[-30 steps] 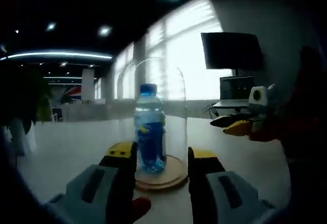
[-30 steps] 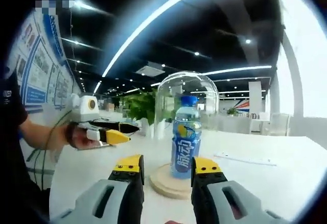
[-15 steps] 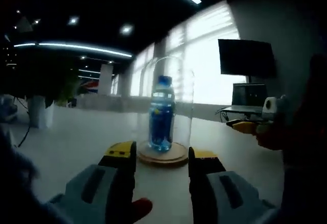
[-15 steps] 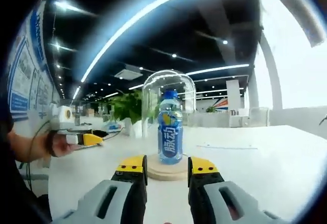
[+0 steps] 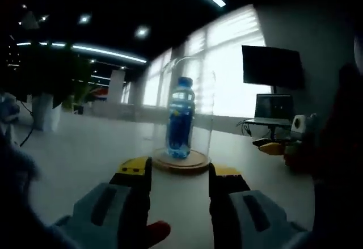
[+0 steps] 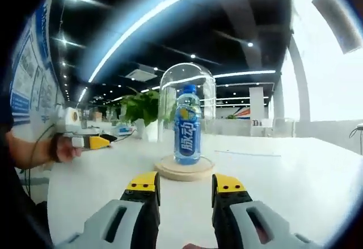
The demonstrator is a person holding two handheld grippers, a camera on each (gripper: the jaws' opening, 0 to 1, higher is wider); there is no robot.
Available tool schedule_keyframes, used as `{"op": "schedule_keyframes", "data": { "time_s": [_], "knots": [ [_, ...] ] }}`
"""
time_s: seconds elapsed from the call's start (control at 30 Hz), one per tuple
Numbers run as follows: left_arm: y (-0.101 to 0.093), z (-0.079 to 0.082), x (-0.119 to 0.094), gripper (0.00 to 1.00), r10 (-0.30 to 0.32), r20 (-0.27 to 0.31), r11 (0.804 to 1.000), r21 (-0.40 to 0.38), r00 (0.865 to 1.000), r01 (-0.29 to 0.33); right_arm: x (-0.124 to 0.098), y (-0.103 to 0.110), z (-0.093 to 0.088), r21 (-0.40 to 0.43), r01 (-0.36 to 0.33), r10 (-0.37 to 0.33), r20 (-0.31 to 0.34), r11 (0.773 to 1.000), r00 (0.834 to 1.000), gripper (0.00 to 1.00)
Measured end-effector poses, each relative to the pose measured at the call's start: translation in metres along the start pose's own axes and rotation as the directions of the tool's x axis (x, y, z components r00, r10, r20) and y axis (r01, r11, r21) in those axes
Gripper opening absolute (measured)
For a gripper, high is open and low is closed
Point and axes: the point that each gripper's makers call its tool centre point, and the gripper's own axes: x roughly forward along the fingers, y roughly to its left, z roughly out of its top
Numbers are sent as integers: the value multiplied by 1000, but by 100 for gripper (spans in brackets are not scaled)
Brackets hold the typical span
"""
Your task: Open the cover put in the Mizone put the cover back on
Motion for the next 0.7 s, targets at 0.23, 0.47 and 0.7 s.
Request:
{"op": "schedule_keyframes", "data": {
  "time_s": [0.23, 0.47, 0.7],
  "knots": [
    [2, 1, 0, 34, 15, 2, 1000, 24, 1000, -15, 0, -4, -4, 43, 10, -9, -11, 999, 1000, 29],
    [5, -7, 0, 31, 31, -37, 999, 19, 999, -31, 0, -1, -6, 23, 1, 0, -20, 1000, 1000, 29],
    [4, -7, 0, 30, 18, -34, 1000, 11, 999, -18, -1, 0, -5, 30, 2, -1, -15, 1000, 1000, 29]
  ]
}}
